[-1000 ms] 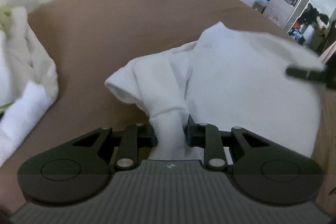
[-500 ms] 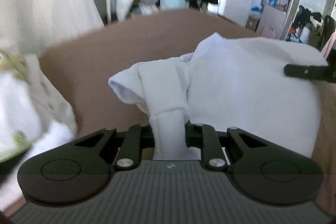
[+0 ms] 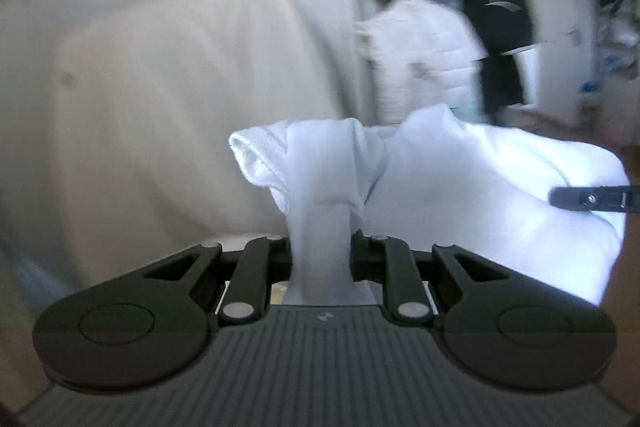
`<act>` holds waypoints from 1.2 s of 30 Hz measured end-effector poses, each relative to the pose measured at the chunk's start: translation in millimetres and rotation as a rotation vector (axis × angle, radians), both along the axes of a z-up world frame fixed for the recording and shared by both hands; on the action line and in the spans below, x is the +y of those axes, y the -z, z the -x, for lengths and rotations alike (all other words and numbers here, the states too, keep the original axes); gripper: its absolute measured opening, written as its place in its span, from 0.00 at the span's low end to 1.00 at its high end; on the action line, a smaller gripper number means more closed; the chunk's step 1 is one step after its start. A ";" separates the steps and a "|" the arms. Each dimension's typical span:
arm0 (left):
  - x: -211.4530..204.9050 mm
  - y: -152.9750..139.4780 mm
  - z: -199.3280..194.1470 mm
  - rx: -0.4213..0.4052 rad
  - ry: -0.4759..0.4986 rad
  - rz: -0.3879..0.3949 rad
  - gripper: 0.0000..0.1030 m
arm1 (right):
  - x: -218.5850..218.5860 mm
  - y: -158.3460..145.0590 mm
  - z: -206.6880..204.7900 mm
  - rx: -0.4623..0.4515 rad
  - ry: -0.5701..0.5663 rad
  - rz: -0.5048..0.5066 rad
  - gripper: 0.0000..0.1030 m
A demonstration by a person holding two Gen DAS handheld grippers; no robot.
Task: Fold clothes
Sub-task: 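Carry the folded T-shirt onto the stack of folded clothes with both grippers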
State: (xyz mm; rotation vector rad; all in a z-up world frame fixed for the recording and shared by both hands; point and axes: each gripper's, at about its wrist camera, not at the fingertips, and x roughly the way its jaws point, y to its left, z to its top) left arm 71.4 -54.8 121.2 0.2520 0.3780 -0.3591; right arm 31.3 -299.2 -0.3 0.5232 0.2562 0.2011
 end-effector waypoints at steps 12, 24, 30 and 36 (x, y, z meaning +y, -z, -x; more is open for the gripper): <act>120.0 69.2 -196.1 0.334 -0.347 -0.372 0.18 | 159.4 37.6 -144.4 0.091 -0.166 0.204 0.22; 144.2 70.9 -219.7 0.257 -0.442 -0.300 0.26 | 120.2 75.1 -124.5 0.225 0.111 0.179 0.40; 150.3 38.4 -202.9 0.060 -0.379 -0.278 0.27 | 74.4 59.7 -110.8 0.191 0.145 -0.019 0.40; 168.3 32.9 -200.3 0.014 -0.431 -0.130 0.27 | 108.9 30.0 -118.1 0.038 -0.106 0.055 0.41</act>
